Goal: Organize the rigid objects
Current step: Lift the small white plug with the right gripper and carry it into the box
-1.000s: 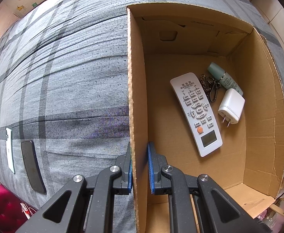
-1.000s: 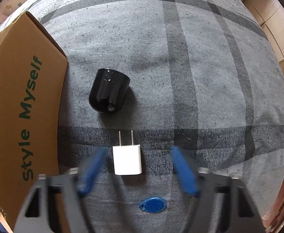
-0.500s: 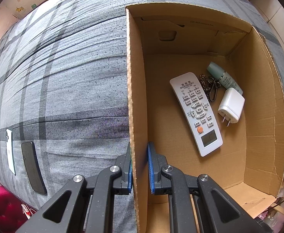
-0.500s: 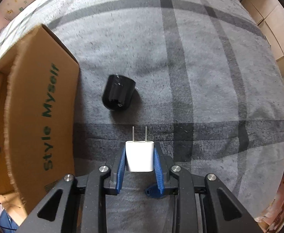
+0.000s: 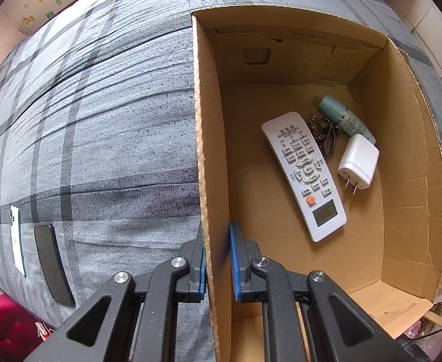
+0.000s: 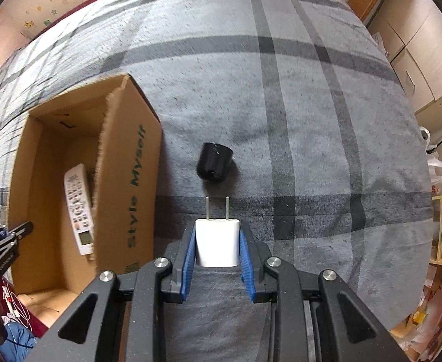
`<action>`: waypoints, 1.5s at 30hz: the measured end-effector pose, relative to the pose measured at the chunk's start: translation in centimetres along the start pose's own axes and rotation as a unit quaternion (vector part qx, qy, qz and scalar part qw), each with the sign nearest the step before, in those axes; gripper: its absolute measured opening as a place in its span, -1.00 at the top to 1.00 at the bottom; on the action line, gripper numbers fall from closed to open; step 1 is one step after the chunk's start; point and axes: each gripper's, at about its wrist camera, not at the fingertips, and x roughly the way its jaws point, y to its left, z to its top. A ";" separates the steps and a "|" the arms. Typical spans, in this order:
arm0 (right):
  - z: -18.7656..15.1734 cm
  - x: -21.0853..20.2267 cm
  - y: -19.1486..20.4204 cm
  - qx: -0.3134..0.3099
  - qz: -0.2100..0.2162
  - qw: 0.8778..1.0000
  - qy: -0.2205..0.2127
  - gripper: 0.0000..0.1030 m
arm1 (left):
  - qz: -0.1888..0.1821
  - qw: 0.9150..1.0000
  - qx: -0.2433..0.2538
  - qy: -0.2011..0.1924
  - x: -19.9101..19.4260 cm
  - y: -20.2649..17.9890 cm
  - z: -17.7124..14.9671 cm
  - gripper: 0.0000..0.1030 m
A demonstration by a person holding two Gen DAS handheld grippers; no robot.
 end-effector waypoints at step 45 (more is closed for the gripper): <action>-0.6 3.2 18.6 -0.171 0.047 0.983 0.048 0.45 | -0.021 1.000 0.008 -0.005 0.3 0.8 -0.2 0.74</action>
